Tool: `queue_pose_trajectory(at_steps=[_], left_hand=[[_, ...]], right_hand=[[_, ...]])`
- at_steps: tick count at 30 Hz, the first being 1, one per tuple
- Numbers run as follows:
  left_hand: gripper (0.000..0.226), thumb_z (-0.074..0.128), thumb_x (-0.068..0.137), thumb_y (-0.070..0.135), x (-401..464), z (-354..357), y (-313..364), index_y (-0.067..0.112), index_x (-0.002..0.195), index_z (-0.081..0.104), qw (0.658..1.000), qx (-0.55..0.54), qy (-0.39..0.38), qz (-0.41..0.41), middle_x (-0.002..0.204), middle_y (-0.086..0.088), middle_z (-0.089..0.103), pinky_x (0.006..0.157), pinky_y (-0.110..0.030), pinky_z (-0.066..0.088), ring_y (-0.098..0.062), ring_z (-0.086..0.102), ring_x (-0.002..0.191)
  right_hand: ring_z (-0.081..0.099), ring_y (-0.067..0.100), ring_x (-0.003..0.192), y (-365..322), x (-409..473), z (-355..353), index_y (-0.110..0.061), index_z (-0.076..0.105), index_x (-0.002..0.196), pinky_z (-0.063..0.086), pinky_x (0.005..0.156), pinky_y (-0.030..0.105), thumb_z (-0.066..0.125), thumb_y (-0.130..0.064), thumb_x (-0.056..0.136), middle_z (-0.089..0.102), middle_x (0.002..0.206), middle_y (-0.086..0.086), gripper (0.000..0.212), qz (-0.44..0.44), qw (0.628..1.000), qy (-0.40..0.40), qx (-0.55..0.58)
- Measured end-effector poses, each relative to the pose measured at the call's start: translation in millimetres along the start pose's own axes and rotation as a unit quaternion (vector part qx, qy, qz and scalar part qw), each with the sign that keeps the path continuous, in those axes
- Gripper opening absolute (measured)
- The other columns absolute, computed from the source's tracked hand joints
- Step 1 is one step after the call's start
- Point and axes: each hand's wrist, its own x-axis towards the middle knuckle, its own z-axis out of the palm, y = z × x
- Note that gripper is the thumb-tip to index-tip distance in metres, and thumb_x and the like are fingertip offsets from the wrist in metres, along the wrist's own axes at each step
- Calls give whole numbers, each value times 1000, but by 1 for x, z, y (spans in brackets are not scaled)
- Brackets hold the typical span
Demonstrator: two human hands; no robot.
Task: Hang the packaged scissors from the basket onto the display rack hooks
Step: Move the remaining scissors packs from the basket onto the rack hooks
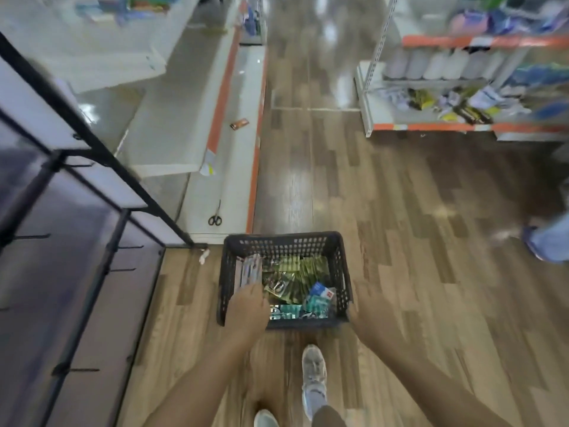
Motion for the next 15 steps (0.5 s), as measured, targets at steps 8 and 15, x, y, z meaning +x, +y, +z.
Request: queue_pose_trajectory(at_steps=[8,15], left_hand=[[33,43,94,18,84,104,-68,14,124,55,998,8,-29,-58,123,0,57,97,-23,37,-15,49,112],[34,40,96,21,167,246,-164,12,128,49,995,56,-38,-70,129,0,50,99,-25,34,-16,45,119]], right_hand=[[67,33,80,58,108,109,3,67,100,46,73,32,45,-21,69,68,96,18,45,-33,993,-76,-82],[61,43,103,85,197,293,8,61,113,53,77,52,81,-6,60,58,117,30,59,-76,988,-69,-112]])
